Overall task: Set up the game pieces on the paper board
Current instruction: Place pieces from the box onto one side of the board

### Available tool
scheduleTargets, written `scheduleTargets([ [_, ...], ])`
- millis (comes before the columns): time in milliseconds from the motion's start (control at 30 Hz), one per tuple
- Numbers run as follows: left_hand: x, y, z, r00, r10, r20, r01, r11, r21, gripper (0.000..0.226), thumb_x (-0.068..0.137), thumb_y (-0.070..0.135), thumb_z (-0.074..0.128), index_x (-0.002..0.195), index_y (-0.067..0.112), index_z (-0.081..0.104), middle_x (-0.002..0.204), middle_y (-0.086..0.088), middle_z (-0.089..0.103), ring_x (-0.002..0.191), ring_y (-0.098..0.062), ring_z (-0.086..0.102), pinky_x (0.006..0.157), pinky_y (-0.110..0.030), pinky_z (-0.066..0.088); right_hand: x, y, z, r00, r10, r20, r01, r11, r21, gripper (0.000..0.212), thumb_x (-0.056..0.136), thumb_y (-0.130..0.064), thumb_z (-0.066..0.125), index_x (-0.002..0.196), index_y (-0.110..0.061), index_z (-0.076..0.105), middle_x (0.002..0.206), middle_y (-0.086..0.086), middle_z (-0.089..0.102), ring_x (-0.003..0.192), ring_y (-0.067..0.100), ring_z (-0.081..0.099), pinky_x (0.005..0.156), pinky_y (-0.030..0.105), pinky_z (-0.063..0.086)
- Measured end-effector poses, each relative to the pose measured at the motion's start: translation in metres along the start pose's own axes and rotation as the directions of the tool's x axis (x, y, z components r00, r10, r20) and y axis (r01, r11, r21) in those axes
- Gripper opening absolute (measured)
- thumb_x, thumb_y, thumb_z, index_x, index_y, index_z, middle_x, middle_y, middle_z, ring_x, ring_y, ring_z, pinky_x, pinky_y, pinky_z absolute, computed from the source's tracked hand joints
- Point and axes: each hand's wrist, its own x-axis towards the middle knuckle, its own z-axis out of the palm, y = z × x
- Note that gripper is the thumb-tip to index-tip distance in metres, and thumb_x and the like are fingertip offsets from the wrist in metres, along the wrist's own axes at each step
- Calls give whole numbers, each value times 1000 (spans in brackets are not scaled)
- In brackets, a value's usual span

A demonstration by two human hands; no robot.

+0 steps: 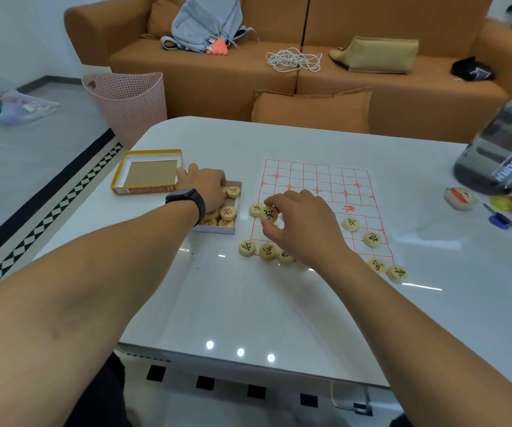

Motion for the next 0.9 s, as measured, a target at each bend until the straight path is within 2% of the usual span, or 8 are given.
scheduleTargets([
  [67, 0, -2, -5, 999, 32, -6, -31, 999, 39, 25, 99, 32, 49, 119, 36, 64, 115, -3, 67, 118, -30, 47, 98, -47, 32, -1, 2, 0, 1000, 6, 14, -6, 1000, -18, 34, 93, -41, 58, 122, -26, 68, 106, -8, 70, 93, 21, 56, 78, 37, 46],
  [133, -3, -9, -8, 993, 53, -107, -54, 999, -8, 31, 99, 37, 50, 126, 35, 65, 118, -4, 65, 114, -30, 52, 96, -44, 40, -2, 2, 1, 1000, 11, 20, -10, 1000, -21, 33, 93, -41, 57, 121, -26, 68, 105, -8, 70, 92, 20, 57, 78, 38, 47],
  [200, -16, -14, -13, 970, 32, -239, -107, 946, -308, 32, 98, 39, 56, 126, 30, 68, 113, -2, 64, 103, -22, 57, 84, -35, 45, -4, 1, 2, 1000, 15, 22, -14, 1000, -26, 32, 93, -41, 57, 119, -26, 68, 103, -7, 70, 91, 20, 57, 77, 38, 47],
  [300, -53, -12, -18, 972, -47, -230, -151, 626, -765, 27, 92, 38, 70, 116, 25, 72, 103, 3, 67, 85, -12, 60, 69, -22, 49, -7, 1, 5, 999, 23, 44, -21, 998, -55, 30, 93, -43, 54, 113, -25, 68, 100, -7, 69, 90, 20, 56, 78, 38, 47],
  [433, -101, -3, -11, 992, 0, -128, -122, 281, -952, 23, 85, 18, 81, 102, 11, 67, 94, -6, 75, 86, -18, 73, 75, -32, 61, -13, 0, 8, 998, 15, 58, -11, 997, -74, 31, 93, -44, 53, 113, -25, 67, 101, -7, 69, 91, 20, 56, 79, 39, 47],
  [500, -112, 6, -9, 991, 87, -105, -121, 204, -971, 24, 84, 7, 81, 98, 7, 61, 98, -8, 76, 91, -20, 75, 81, -37, 62, -17, 2, 6, 998, 11, 56, -7, 998, -66, 31, 93, -42, 56, 117, -26, 68, 105, -7, 69, 92, 21, 56, 79, 38, 45],
  [700, -126, 28, -9, 950, 267, -160, -214, 184, -959, 33, 81, -1, 81, 102, -2, 56, 102, -10, 75, 93, -20, 76, 83, -33, 62, -26, 24, -8, 995, 47, 86, -44, 999, -30, 40, 94, -44, 61, 131, -30, 62, 117, -11, 68, 105, 17, 55, 80, 30, 37],
  [900, -119, 32, 1, 920, 309, -240, -333, 296, -895, 41, 81, 6, 83, 117, 12, 65, 110, -6, 65, 94, -15, 73, 85, -26, 60, -26, 27, -4, 994, 62, 88, -63, 998, 0, 38, 94, -46, 61, 129, -30, 63, 117, -12, 69, 104, 15, 56, 85, 33, 44],
])
